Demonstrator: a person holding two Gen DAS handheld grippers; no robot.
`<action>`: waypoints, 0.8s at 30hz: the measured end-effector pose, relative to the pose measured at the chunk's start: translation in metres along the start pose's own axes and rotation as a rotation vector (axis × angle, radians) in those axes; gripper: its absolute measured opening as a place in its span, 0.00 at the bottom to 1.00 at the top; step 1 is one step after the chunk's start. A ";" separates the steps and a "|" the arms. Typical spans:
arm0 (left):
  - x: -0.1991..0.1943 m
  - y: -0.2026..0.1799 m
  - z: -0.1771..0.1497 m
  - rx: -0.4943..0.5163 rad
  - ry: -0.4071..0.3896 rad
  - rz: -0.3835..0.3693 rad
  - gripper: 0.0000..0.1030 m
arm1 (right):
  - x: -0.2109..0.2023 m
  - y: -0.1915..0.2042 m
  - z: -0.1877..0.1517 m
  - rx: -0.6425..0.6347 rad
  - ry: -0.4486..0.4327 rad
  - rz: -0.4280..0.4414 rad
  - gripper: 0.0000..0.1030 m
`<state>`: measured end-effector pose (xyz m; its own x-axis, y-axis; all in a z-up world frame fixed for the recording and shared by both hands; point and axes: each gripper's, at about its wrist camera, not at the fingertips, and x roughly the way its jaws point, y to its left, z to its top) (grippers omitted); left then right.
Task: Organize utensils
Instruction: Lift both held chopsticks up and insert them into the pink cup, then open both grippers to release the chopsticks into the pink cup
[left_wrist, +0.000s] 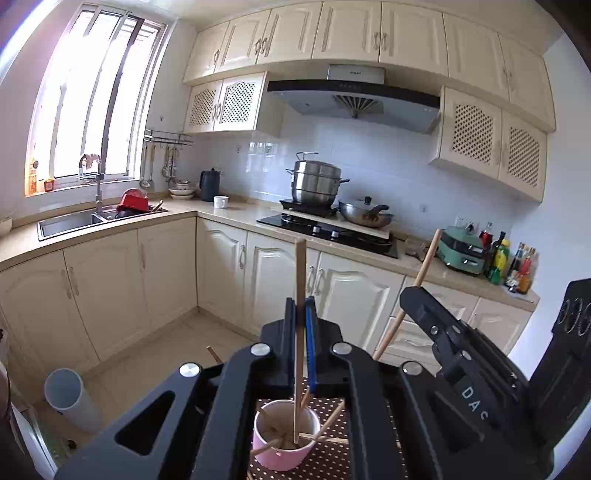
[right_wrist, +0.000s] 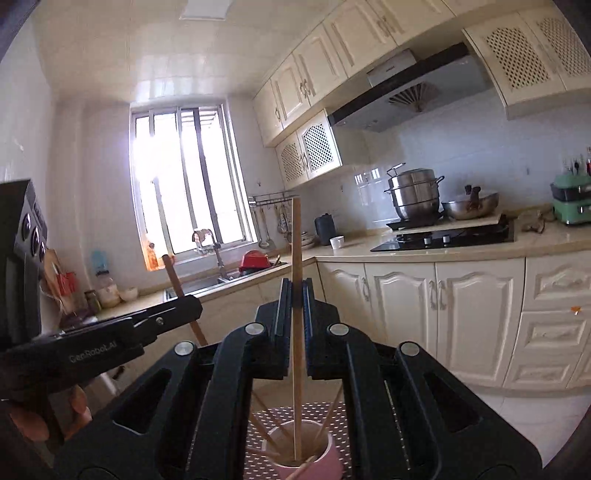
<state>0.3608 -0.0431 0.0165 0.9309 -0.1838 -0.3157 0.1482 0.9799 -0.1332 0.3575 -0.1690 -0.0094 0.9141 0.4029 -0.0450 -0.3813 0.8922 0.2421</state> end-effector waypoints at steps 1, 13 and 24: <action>0.006 0.000 -0.004 0.003 0.010 -0.001 0.05 | 0.001 -0.001 -0.003 -0.005 -0.001 -0.006 0.06; 0.035 0.002 -0.036 0.023 0.084 -0.010 0.05 | 0.009 -0.015 -0.024 -0.007 0.037 -0.005 0.06; 0.043 0.004 -0.060 0.033 0.142 -0.021 0.05 | 0.016 -0.020 -0.059 0.003 0.167 0.022 0.06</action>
<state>0.3818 -0.0514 -0.0541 0.8711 -0.2107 -0.4435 0.1800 0.9774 -0.1109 0.3717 -0.1678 -0.0721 0.8697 0.4511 -0.2002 -0.4006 0.8822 0.2476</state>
